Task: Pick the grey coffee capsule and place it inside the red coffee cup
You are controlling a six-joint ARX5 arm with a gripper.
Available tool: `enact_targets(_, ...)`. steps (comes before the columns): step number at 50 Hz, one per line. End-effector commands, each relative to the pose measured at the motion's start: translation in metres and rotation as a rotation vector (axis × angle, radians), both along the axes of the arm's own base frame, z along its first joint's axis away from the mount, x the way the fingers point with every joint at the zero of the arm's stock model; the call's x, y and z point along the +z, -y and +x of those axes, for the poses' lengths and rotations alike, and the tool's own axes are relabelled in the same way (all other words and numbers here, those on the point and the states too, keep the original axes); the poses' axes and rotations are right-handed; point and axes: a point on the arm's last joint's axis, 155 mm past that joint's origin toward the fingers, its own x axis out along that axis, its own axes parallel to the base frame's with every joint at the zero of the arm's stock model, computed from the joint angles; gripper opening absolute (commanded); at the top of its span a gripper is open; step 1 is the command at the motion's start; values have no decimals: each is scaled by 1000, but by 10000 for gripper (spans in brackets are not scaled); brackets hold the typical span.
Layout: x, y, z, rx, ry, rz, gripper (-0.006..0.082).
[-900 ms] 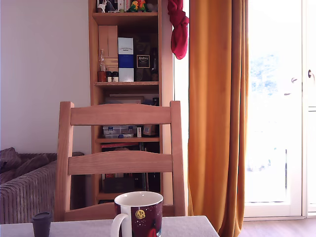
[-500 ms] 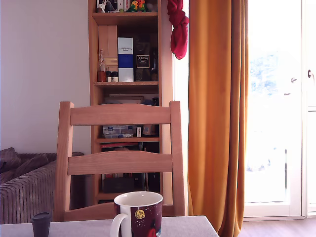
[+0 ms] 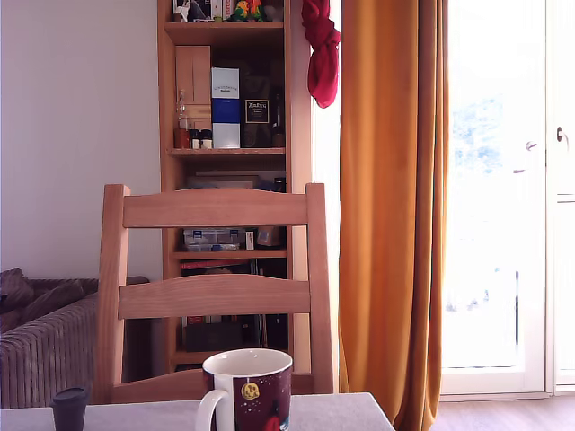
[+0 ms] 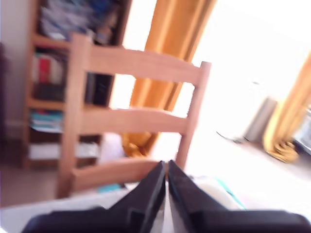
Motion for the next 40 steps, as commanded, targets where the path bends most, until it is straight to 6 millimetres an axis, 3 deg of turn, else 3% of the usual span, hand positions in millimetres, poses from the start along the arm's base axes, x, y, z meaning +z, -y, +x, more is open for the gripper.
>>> enact_targets(1, -6, 7, -2, -38, -47, -15, -18)
enact_targets(9, -29, 15, -2, -85, -179, -27, -18)
enact_targets(15, -32, 18, 4, -97, -210, -30, -3)
enact_targets(18, -26, 16, 11, -85, -193, -38, 84)
enact_targets(22, -19, 14, 19, -68, -182, -52, 343)
enact_targets(25, -23, 11, 25, -45, -218, -54, 446)
enact_targets(31, -39, 7, 34, -16, -310, -40, 493)
enact_targets(40, -61, 16, 45, -45, -461, 1, 541)
